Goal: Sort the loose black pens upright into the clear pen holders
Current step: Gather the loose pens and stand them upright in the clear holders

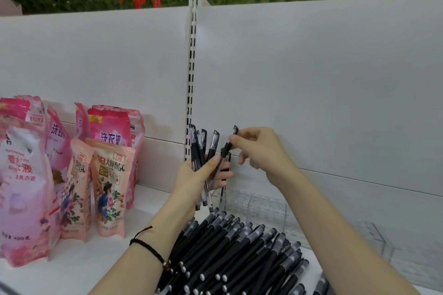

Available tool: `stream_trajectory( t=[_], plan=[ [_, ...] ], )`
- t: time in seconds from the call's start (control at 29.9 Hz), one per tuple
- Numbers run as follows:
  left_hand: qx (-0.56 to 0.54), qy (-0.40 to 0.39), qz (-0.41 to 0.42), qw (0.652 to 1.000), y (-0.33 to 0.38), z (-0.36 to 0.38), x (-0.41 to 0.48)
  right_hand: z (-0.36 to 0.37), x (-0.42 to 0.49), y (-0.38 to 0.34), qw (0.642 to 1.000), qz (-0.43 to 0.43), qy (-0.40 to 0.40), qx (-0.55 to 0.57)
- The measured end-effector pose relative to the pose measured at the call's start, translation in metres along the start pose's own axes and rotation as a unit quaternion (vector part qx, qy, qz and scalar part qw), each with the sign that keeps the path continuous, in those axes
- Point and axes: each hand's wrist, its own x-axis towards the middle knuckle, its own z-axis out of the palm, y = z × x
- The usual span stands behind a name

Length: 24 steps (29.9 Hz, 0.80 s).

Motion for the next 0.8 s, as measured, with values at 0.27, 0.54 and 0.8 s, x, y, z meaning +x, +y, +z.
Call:
stream_trajectory(
  t=[0.27, 0.54, 0.8],
  plan=[
    [0.044, 0.093, -0.023, 0.994, -0.013, -0.010, 0.010, -0.027, 0.008, 0.002, 0.976, -0.049, 0.060, -0.205],
    [0.015, 0.078, -0.039, 0.996, -0.014, -0.008, 0.013, -0.015, 0.009, 0.017, 0.974, -0.055, 0.044, -0.217],
    [0.016, 0.069, -0.043, 0.997, -0.011, -0.007, 0.011, 0.005, 0.011, 0.036, 0.934, -0.039, 0.011, -0.354]
  ],
)
